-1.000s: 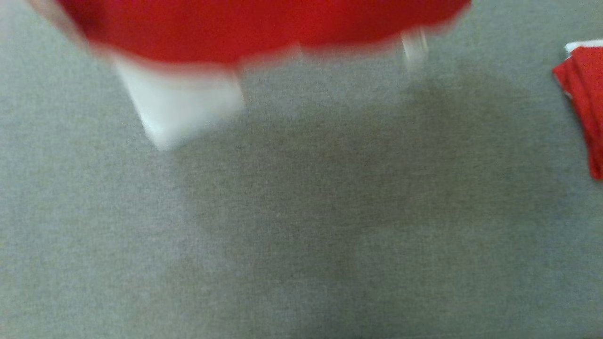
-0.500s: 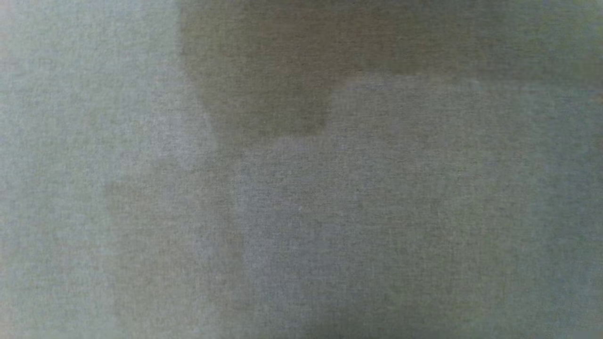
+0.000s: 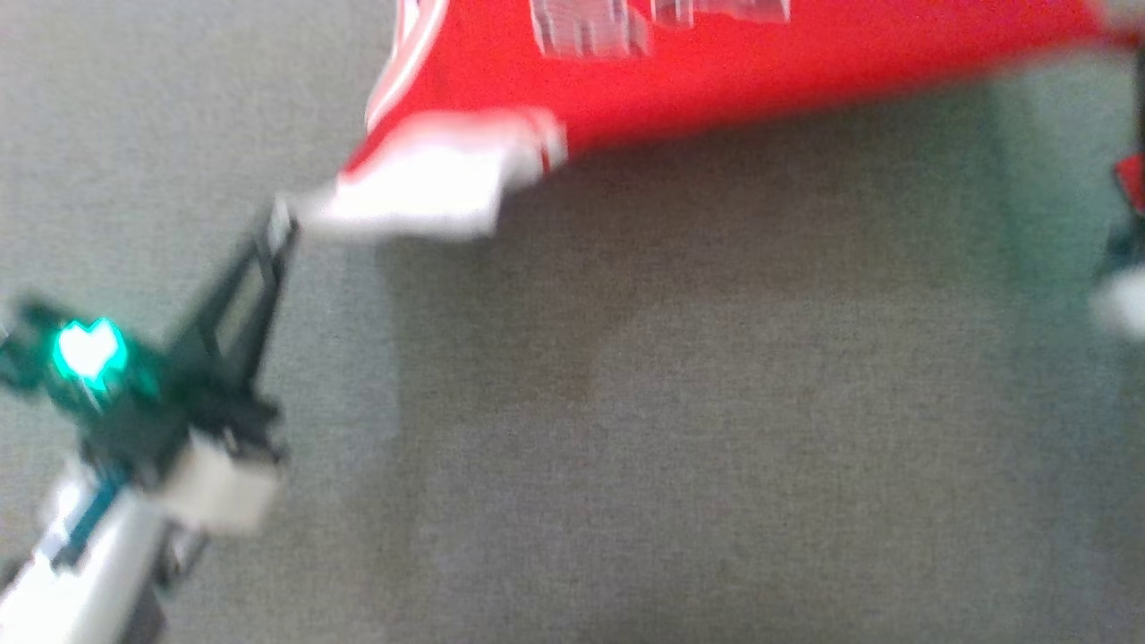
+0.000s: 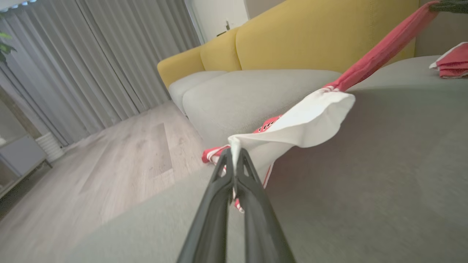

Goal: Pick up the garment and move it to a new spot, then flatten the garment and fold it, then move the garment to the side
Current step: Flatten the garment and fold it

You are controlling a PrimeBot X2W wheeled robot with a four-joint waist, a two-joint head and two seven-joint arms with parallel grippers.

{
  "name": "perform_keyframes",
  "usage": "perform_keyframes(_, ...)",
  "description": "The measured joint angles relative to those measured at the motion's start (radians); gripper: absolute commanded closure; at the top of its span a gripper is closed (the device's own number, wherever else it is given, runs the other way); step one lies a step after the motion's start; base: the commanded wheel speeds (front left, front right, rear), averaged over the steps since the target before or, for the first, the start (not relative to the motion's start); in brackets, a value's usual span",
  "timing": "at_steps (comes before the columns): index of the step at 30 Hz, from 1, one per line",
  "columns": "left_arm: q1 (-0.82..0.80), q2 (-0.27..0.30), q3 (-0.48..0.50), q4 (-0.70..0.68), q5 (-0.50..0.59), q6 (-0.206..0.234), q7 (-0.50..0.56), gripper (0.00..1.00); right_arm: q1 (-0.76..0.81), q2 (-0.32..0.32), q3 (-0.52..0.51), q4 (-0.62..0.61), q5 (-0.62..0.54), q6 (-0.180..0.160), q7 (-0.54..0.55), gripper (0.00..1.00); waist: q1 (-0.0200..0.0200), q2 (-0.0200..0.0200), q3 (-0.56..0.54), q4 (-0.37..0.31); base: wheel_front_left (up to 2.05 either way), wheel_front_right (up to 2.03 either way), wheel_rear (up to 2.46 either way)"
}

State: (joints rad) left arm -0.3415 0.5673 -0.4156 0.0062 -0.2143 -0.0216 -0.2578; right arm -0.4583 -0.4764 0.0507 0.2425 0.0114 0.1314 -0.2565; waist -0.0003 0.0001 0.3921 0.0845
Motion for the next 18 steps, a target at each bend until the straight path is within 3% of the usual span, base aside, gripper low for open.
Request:
perform_keyframes(8,0.286,-0.015,-0.002,-0.071,0.013,0.025,0.0,1.0,0.425,0.114,-0.114,-0.195,-0.031,0.0,0.021,1.0,-0.0001,0.0,-0.091,0.008,0.0,0.0,0.0)
perform_keyframes(15,0.437,-0.01,0.01,-0.124,-0.014,0.04,0.0,1.0,0.579,0.116,-0.101,-0.291,-0.045,0.0,0.076,1.0,0.0,0.0,-0.117,-0.007,0.0,0.0,0.0)
perform_keyframes(18,0.435,0.0,0.01,-0.12,-0.021,0.022,0.001,1.0,0.589,0.117,-0.099,-0.307,-0.029,0.0,0.085,1.0,0.0001,0.0,-0.108,-0.003,0.0,0.0,0.0)
